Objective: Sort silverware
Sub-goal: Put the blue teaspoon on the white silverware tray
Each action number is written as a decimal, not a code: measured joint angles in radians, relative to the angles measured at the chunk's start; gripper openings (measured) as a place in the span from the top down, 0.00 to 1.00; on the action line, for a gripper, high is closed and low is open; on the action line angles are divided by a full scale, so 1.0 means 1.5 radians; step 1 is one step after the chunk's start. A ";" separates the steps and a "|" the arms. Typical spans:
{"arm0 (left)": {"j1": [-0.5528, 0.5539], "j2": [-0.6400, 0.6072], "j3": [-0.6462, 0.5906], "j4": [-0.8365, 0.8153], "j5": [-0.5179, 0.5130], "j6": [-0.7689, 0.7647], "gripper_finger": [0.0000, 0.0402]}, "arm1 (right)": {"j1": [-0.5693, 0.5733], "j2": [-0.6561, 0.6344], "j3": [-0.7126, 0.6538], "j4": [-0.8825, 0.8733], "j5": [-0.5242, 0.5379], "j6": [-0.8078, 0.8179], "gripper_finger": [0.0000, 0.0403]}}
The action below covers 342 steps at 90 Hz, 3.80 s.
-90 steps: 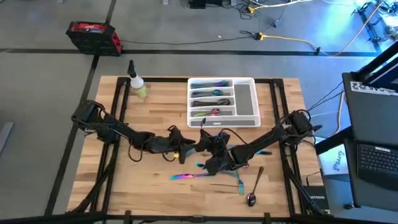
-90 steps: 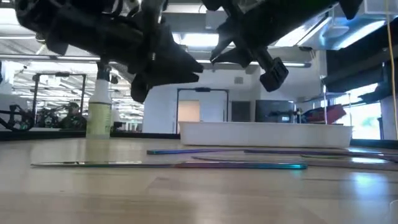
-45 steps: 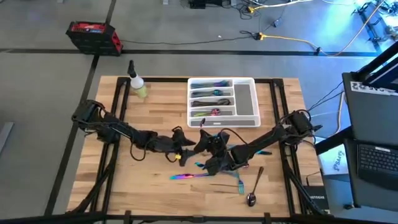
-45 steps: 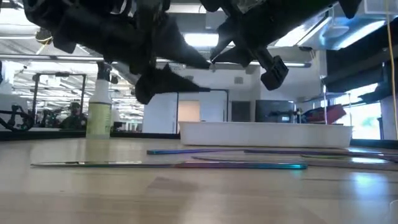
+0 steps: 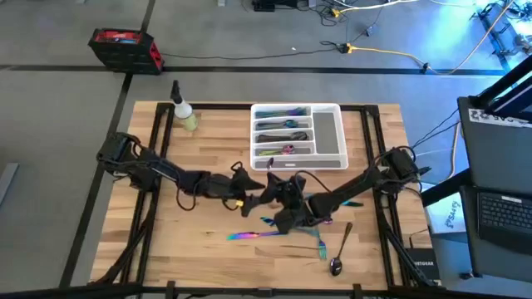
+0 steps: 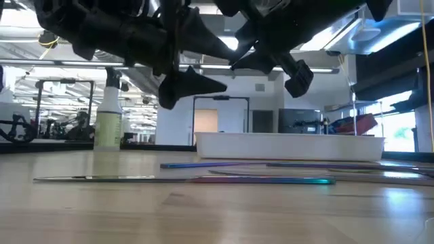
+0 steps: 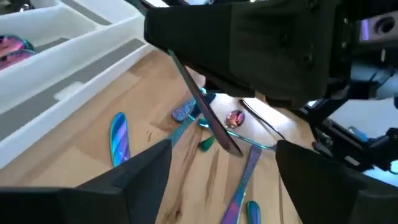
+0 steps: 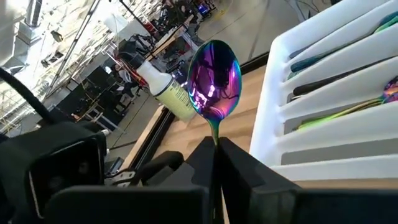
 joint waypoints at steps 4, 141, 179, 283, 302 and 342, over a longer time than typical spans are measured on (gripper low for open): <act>0.007 0.004 0.000 0.001 0.000 0.000 0.32 | -0.001 0.000 0.000 0.001 0.000 -0.001 1.00; 0.060 0.077 -0.001 0.123 0.017 0.038 1.00 | -0.004 -0.024 0.001 -0.095 -0.020 -0.015 0.98; 0.127 0.059 0.000 0.150 0.048 0.027 1.00 | -0.002 -0.154 0.000 -0.411 -0.037 -0.046 0.59; 0.432 0.282 0.575 -0.940 0.409 0.447 1.00 | 0.049 -0.310 0.000 -0.873 -0.204 -0.081 0.54; 0.423 0.286 0.574 -0.947 0.392 0.448 1.00 | 0.049 -0.310 0.000 -0.888 -0.199 -0.081 0.54; 0.381 0.276 0.572 -0.904 0.390 0.448 0.57 | 0.066 -0.283 0.000 -0.881 -0.301 -0.159 0.54</act>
